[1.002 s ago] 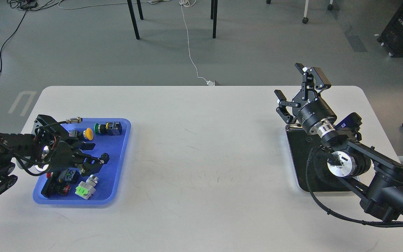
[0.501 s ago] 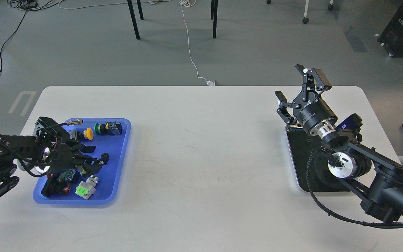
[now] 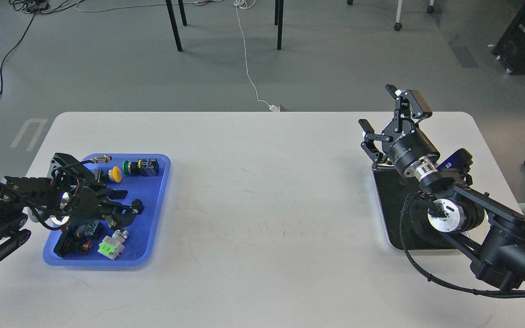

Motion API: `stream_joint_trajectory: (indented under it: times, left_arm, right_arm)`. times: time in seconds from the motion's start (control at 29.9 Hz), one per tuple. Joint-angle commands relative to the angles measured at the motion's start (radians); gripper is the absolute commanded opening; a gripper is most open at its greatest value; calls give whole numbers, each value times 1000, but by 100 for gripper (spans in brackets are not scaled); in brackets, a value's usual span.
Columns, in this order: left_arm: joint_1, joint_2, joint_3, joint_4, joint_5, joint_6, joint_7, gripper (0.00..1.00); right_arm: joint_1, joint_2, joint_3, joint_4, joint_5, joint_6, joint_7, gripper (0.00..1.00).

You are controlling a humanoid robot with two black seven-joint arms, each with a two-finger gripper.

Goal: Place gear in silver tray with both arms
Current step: 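Grasp another small black gear in the blue tray with the left gripper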

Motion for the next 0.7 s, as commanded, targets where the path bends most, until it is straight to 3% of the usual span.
stream_joint_trajectory:
  times: [0.0,0.1,0.4,0.67]
  left_arm:
    - [0,-1,1,2,0,1,0,43]
    - [1,1,1,2,0,1,0,33]
    - [3,1,1,2,0,3,0,25]
    - [-5,2,0,-1,0,3,0,25]
  right_arm:
    - [0,-1,0,1,0,0,0,99]
    - [-3,-1,0,3,0,0,0,99]
    - [-9,-1,0,14,0,-3,0,99]
    - [-12,-1,0,15,0,-5,0,99]
